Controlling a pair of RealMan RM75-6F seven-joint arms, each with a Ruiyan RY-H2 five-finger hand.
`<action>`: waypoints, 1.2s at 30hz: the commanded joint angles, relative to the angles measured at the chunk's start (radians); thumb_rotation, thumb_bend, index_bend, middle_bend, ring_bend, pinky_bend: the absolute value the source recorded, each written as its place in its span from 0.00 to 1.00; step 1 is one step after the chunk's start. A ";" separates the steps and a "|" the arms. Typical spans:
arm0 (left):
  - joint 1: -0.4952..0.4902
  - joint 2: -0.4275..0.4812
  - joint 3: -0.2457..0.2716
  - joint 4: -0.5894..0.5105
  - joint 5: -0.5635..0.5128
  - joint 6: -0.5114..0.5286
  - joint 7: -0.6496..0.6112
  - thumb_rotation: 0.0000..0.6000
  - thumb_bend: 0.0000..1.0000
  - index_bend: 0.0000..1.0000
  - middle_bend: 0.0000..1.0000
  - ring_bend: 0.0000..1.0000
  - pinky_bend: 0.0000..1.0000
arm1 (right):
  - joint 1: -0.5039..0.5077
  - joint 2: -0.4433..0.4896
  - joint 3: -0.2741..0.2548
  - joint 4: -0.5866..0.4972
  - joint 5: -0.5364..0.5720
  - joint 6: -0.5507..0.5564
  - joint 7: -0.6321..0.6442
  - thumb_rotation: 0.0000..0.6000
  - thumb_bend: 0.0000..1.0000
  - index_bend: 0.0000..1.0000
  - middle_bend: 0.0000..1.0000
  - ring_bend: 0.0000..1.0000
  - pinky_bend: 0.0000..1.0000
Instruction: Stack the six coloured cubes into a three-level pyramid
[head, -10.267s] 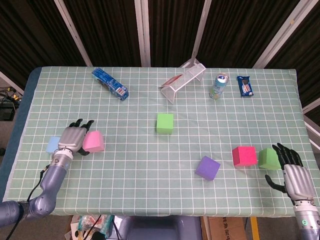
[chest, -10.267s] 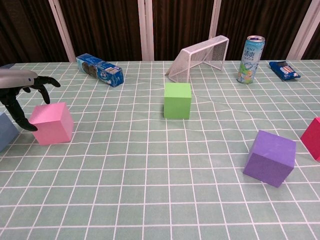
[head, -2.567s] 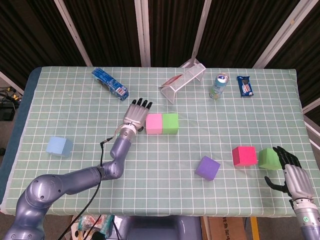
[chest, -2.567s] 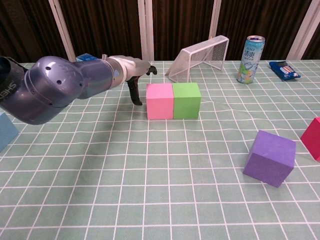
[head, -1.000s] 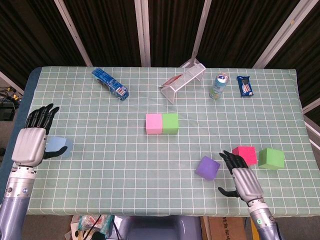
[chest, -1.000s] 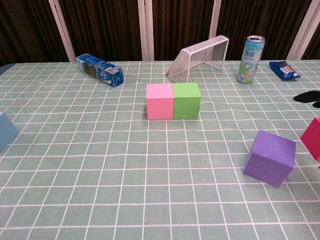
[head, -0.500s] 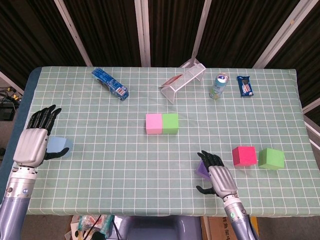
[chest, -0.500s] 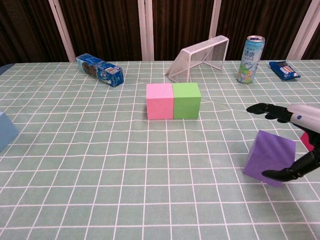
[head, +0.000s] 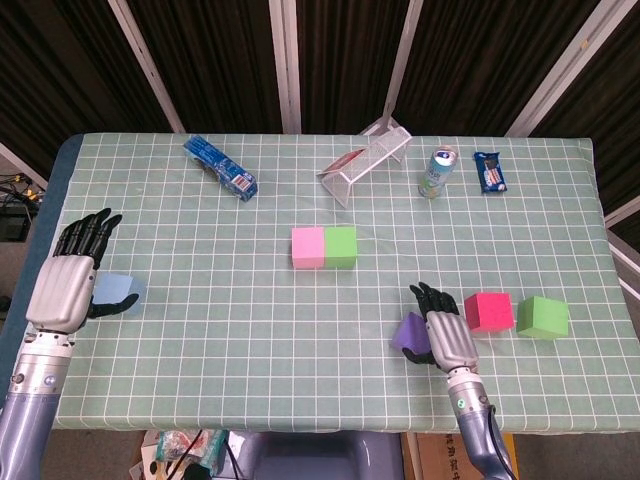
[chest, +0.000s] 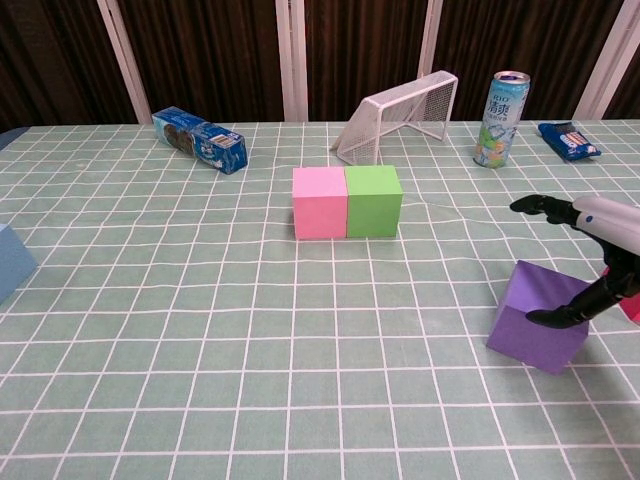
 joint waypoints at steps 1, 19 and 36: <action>0.004 0.002 -0.008 -0.003 -0.001 0.001 -0.003 1.00 0.08 0.00 0.01 0.00 0.05 | 0.013 0.007 0.002 0.004 0.040 -0.013 -0.015 1.00 0.22 0.00 0.00 0.00 0.00; 0.018 0.002 -0.031 -0.011 -0.003 -0.025 -0.003 1.00 0.08 0.00 0.01 0.00 0.05 | 0.044 0.008 -0.011 0.013 0.092 0.000 -0.021 1.00 0.22 0.00 0.00 0.00 0.00; 0.027 -0.002 -0.042 -0.016 -0.009 -0.039 0.001 1.00 0.08 0.00 0.02 0.00 0.05 | 0.071 0.018 0.018 0.064 0.140 -0.005 0.009 1.00 0.23 0.00 0.41 0.29 0.00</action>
